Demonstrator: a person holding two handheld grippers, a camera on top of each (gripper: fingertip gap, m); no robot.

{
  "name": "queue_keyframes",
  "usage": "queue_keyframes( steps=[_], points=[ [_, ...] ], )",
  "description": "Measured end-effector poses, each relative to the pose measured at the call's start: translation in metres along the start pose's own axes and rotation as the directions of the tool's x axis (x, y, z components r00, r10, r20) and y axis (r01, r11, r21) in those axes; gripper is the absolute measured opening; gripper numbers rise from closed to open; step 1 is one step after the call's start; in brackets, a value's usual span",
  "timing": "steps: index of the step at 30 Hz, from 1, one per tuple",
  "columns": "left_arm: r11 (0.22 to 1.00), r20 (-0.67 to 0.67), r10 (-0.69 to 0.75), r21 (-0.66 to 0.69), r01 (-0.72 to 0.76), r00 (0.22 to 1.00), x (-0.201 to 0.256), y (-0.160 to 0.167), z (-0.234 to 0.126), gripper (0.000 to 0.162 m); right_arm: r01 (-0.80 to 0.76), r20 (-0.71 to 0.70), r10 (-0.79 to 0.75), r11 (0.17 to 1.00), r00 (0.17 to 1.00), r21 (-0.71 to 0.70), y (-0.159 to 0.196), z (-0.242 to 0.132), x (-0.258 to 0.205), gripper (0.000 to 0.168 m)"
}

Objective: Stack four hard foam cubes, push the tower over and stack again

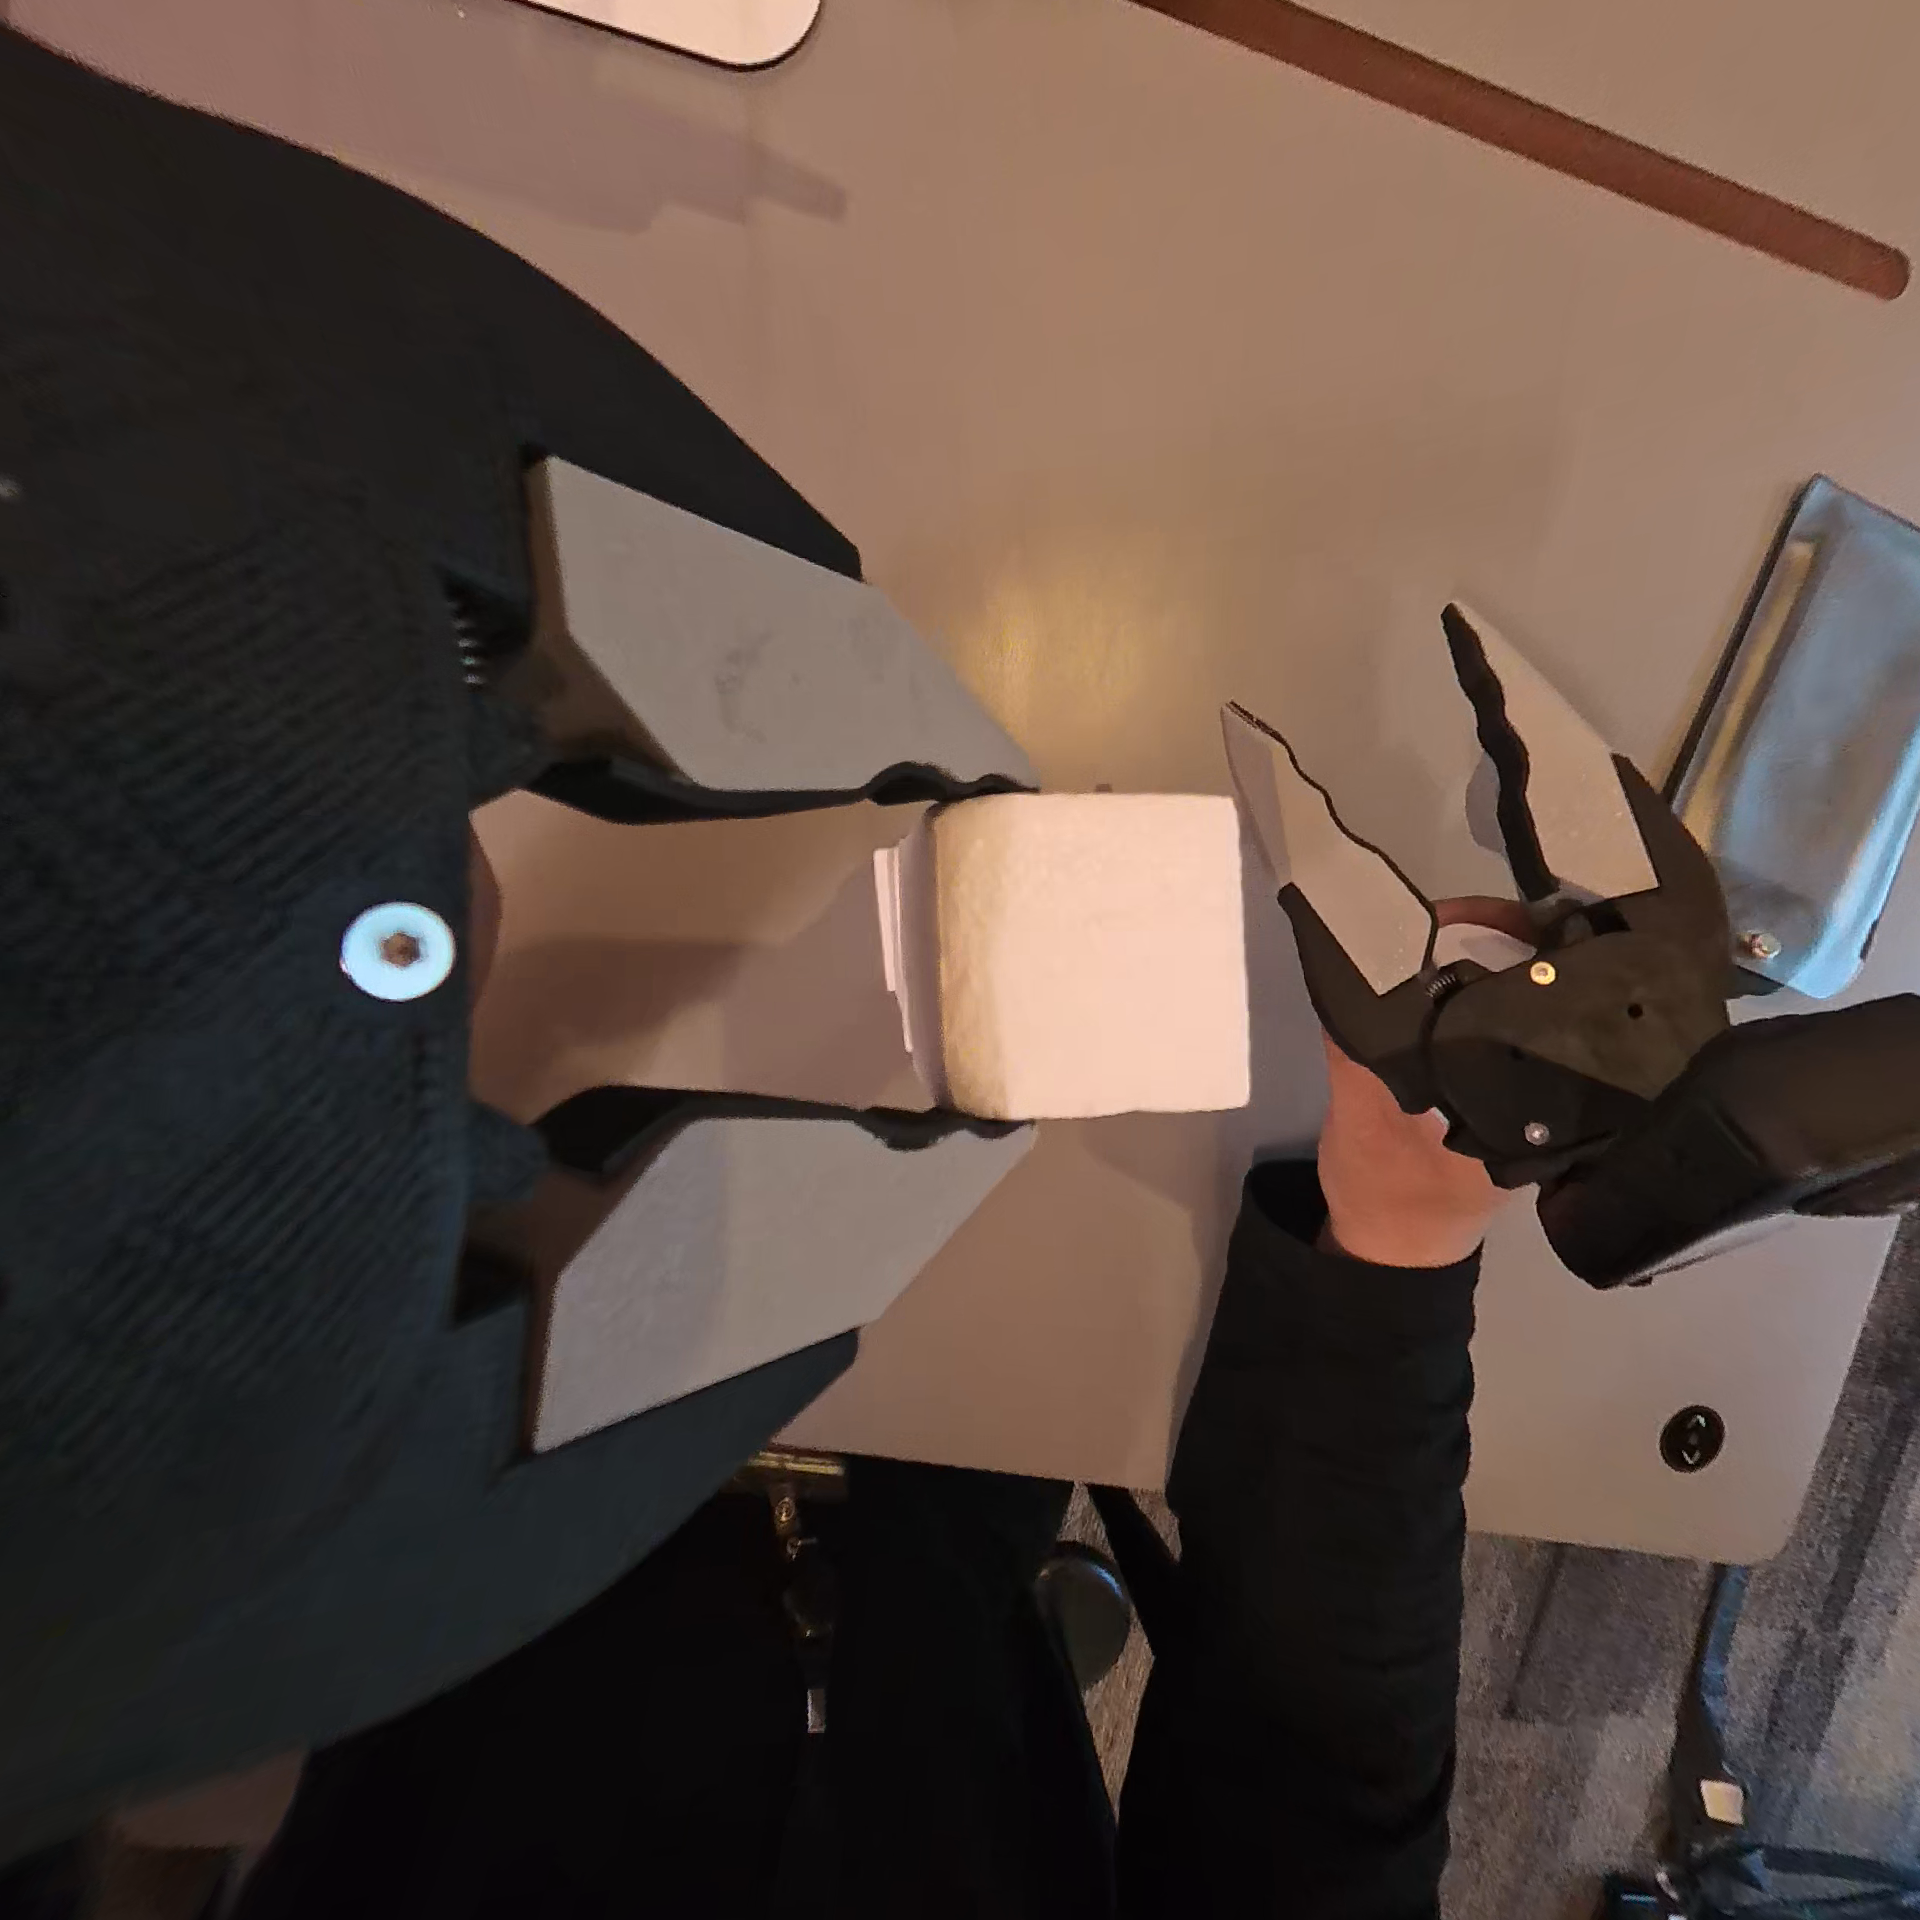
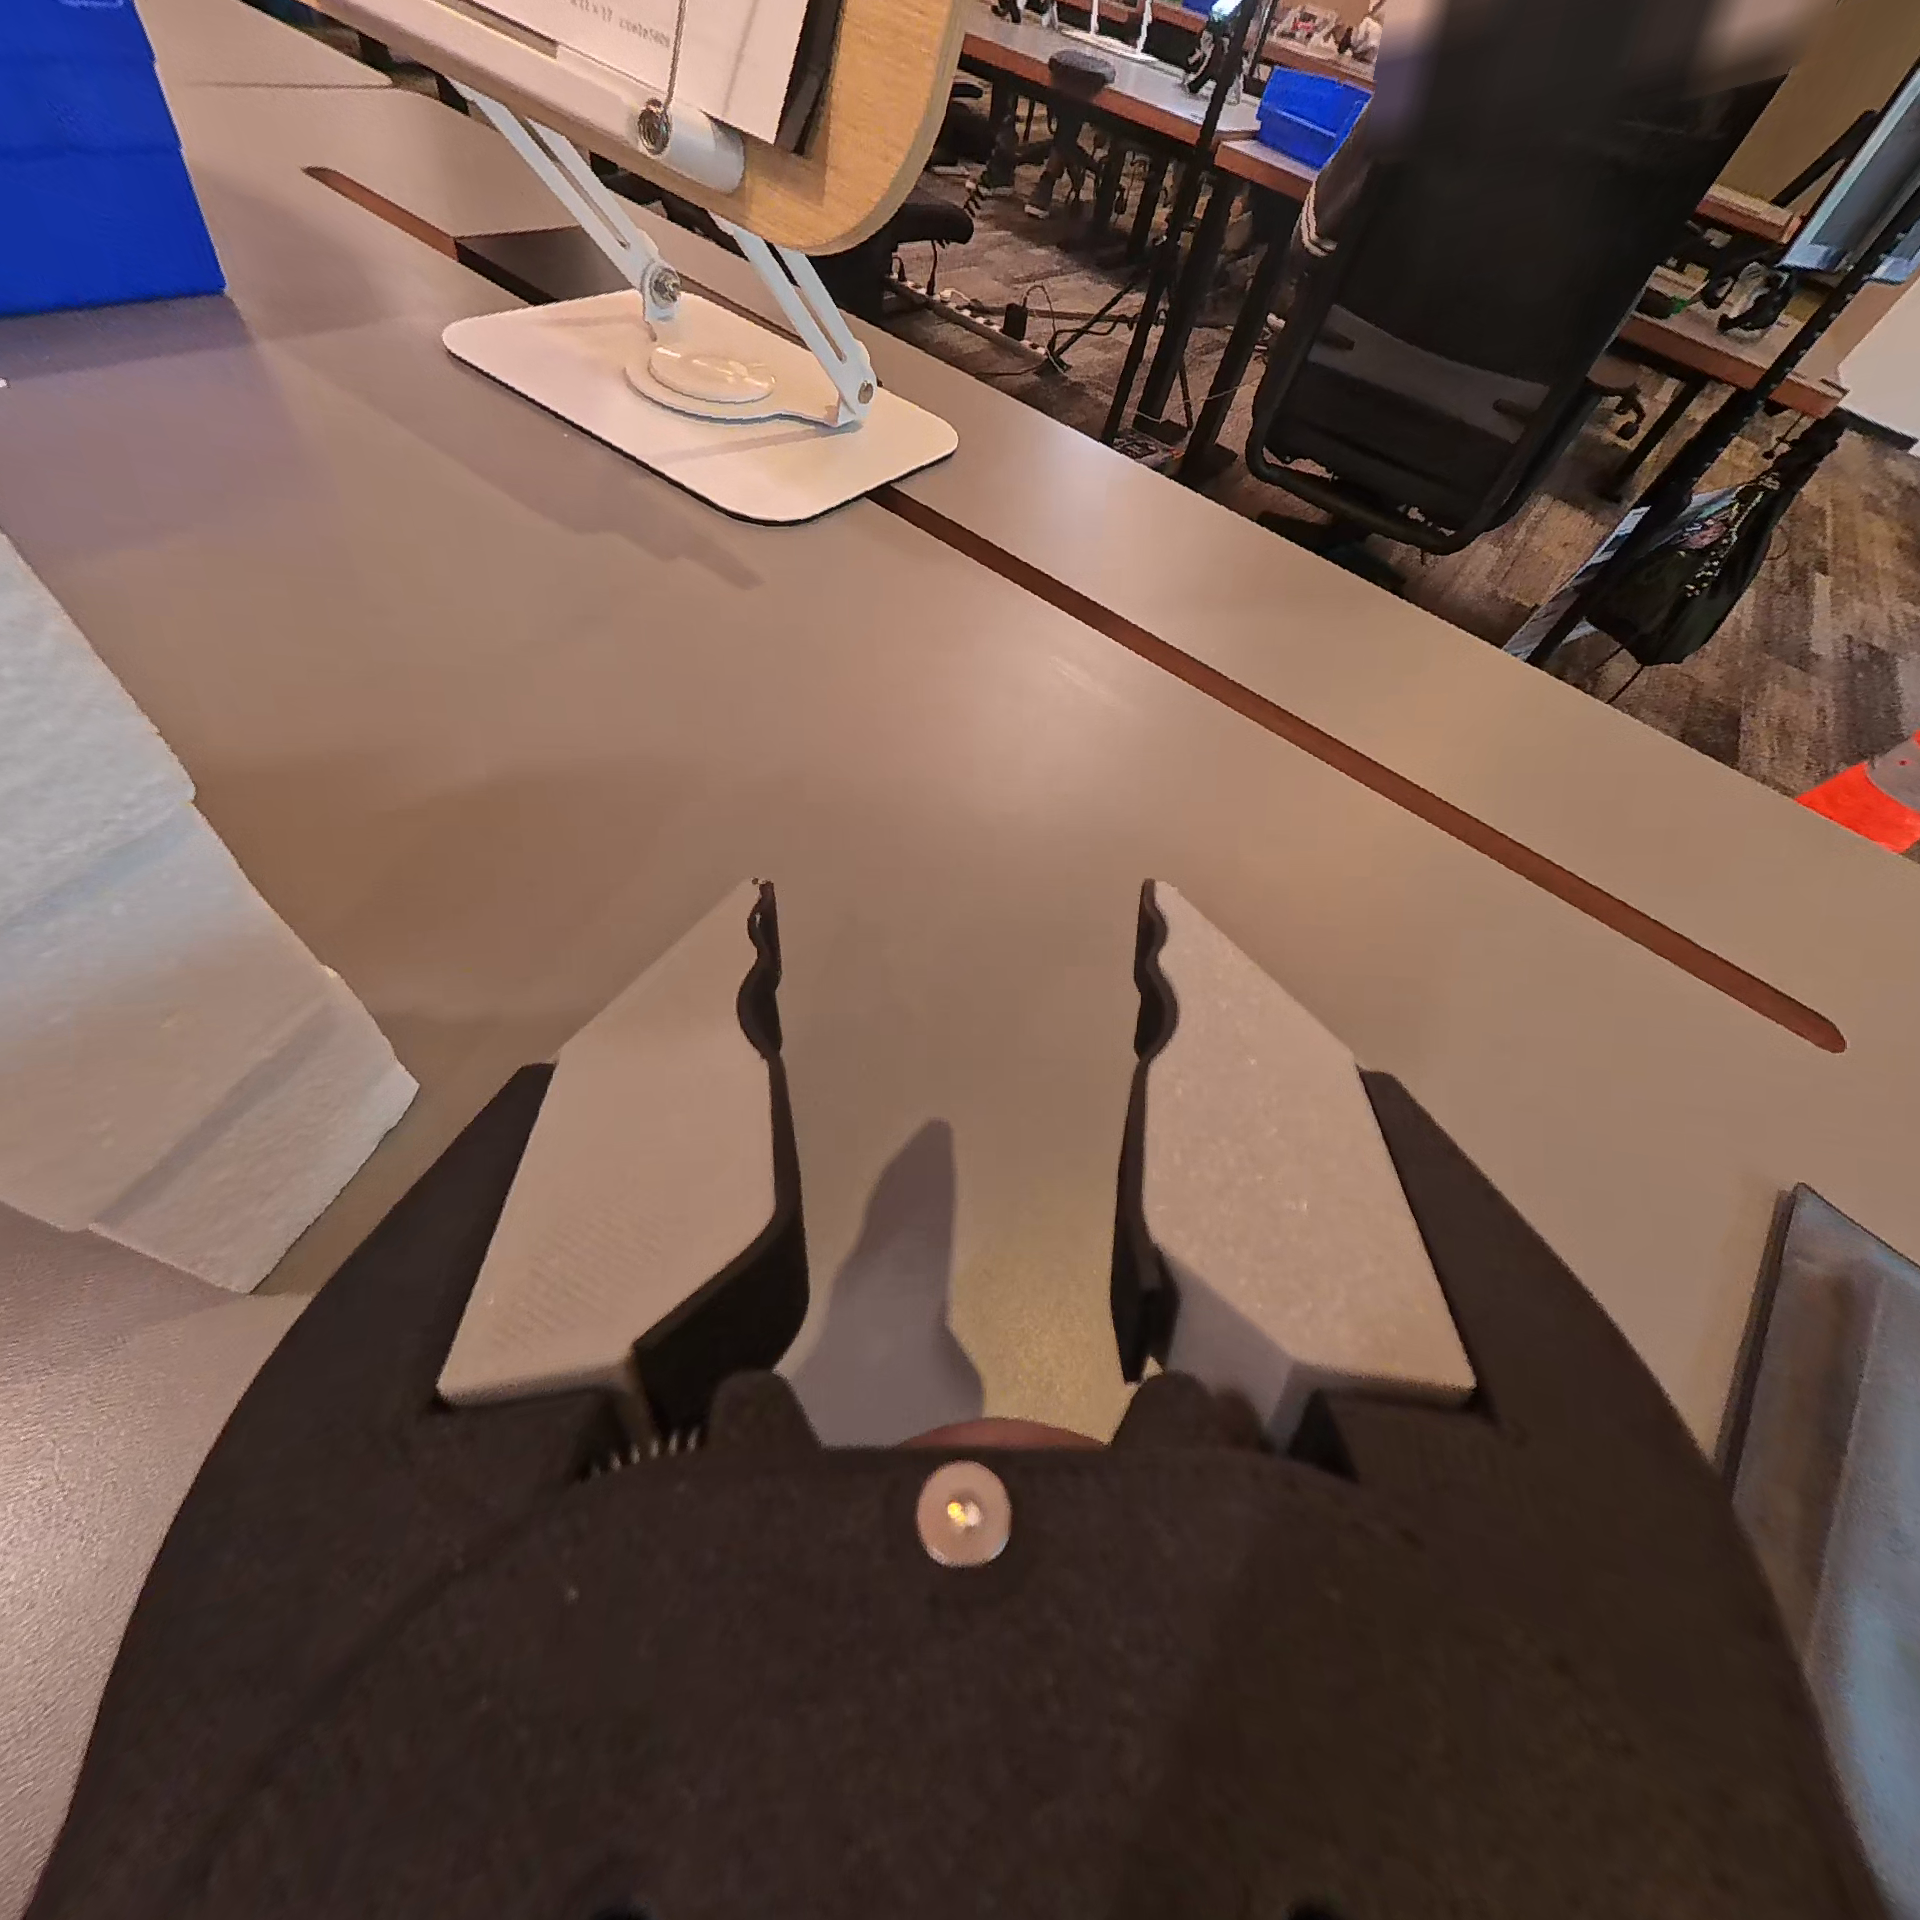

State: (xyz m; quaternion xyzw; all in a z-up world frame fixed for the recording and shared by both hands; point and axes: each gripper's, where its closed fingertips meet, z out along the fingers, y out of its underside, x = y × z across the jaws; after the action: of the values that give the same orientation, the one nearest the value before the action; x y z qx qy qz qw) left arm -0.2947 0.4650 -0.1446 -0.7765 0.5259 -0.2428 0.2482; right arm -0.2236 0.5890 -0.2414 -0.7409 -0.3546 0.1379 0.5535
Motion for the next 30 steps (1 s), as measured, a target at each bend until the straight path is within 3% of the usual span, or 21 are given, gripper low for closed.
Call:
queue_keyframes(
  steps=[15,20,28,30],
  points=[
    [1.000,0.007,0.008,-0.024,-0.008,1.000,-0.002,0.013,0.009,0.057,0.004,-0.001,-0.004,1.000,1.000,-0.001,0.000,0.000,-0.001,0.067],
    [1.000,-0.008,0.012,-0.027,-0.012,1.000,-0.001,0.016,0.010,0.075,0.001,0.000,-0.001,1.000,1.000,-0.001,0.000,-0.001,0.000,0.067],
    [0.987,0.016,-0.030,0.156,0.027,0.999,-0.009,0.007,-0.022,0.094,0.002,0.013,-0.002,1.000,1.000,0.004,-0.001,-0.003,0.000,0.067],
    [0.968,0.059,-0.077,0.242,0.060,0.995,-0.022,0.016,-0.035,0.093,0.033,0.027,-0.033,0.999,0.999,0.018,-0.004,-0.007,0.001,0.056]
  ],
)
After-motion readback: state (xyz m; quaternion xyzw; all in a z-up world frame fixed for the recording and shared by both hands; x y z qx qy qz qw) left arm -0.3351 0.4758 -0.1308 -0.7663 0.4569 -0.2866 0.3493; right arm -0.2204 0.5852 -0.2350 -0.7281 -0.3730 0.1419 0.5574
